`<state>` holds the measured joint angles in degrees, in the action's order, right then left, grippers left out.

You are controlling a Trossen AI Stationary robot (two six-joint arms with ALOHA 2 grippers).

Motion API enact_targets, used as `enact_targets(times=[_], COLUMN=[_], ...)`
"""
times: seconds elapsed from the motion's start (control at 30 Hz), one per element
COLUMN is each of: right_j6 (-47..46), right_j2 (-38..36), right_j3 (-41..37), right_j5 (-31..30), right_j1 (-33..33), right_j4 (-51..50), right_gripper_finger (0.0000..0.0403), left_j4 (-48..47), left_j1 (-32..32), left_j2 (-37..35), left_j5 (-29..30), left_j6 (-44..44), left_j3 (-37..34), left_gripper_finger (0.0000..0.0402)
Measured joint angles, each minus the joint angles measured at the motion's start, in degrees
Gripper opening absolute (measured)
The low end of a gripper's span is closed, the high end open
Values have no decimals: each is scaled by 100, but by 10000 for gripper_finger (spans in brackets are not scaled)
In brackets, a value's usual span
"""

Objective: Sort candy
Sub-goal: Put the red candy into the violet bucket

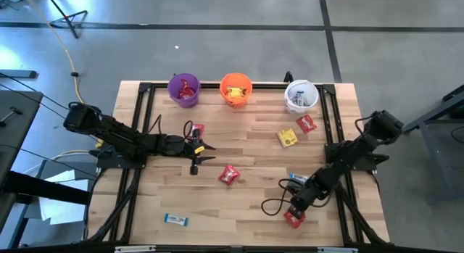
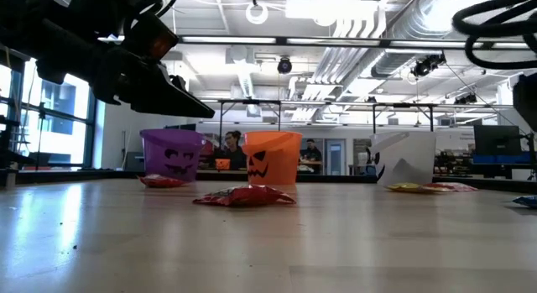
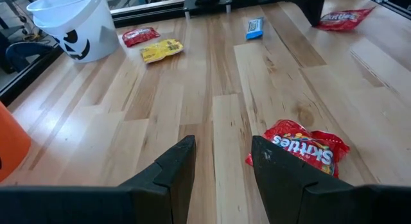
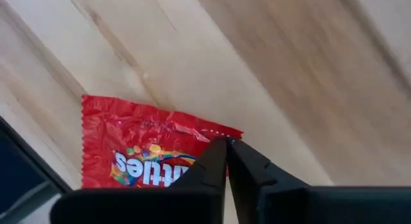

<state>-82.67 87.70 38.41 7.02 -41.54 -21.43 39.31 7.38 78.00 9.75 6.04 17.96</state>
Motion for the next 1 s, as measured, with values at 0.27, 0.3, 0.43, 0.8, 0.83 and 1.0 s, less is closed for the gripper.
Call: enact_targets(times=[0.27,0.3,0.43,0.8,0.83,1.0], right_j6=[796,819,835,803,811,942], right_j2=[15,15,12,307,370,687], right_j3=[569,661,936,944,944,972], right_j5=[-199,-196,-378,-145,-70,252], right_j1=[296,303,286,300,320,458], right_j4=[-1016,-1106,-1365,-1348,-1255,-1099], right_gripper_finger=[11,17,70,201,203,203], left_j4=[-3,-5,-7,-50,-50,-50], left_j1=[-1,0,0,0,0,0], left_j2=[0,0,0,0,0,0], left_j5=[0,0,1,0,0,-1], left_j6=[0,0,2,-44,-44,-44], left_j3=[0,0,0,0,0,0], left_gripper_finger=[140,140,140,140,140,140])
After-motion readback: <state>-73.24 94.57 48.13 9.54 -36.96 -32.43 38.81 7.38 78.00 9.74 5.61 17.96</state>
